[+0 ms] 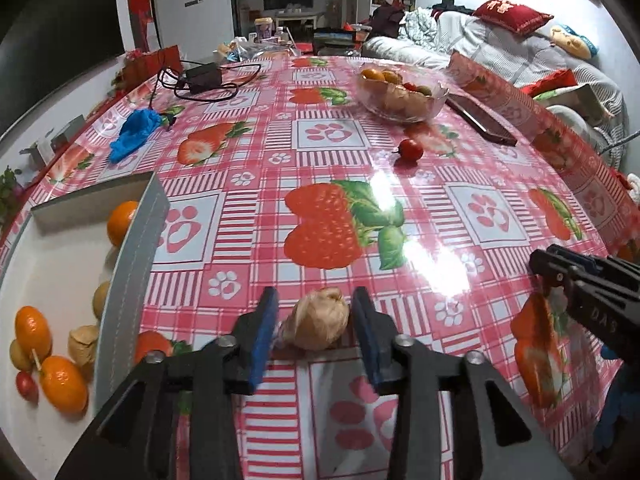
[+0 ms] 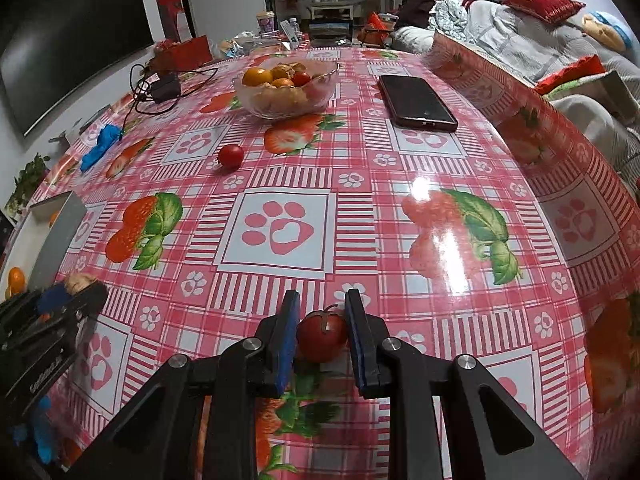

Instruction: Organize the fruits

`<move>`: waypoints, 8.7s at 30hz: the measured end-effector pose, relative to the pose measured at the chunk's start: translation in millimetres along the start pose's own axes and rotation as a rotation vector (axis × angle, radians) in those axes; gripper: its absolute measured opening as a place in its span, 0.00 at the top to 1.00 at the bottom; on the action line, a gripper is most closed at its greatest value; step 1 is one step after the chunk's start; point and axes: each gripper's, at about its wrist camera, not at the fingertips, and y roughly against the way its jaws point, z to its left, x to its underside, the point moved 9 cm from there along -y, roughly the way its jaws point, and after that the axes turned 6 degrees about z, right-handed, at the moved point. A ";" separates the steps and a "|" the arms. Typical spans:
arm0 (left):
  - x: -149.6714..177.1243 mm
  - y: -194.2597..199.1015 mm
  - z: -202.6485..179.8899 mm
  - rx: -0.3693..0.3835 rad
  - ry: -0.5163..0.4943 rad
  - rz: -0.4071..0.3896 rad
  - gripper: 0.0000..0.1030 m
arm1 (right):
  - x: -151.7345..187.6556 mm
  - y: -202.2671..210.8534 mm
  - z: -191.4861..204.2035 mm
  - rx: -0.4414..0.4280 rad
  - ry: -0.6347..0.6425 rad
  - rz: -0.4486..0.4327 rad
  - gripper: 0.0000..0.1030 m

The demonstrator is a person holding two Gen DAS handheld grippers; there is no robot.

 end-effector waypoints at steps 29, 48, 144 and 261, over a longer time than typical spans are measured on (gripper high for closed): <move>5.1 -8.9 -4.5 0.003 -0.013 0.045 0.00 | 5.5 -11.6 -4.7 0.050 -0.019 0.018 0.00; 5.2 -9.1 -4.6 0.003 -0.014 0.046 0.00 | 5.3 -11.9 -4.6 0.051 -0.019 0.019 0.00; 5.0 -9.2 -4.8 0.004 -0.015 0.046 0.00 | 5.1 -11.9 -4.5 0.051 -0.019 0.019 0.00; 48.1 129.7 181.2 -0.012 0.274 0.012 0.69 | -1.3 65.3 187.4 -0.361 0.202 0.075 0.76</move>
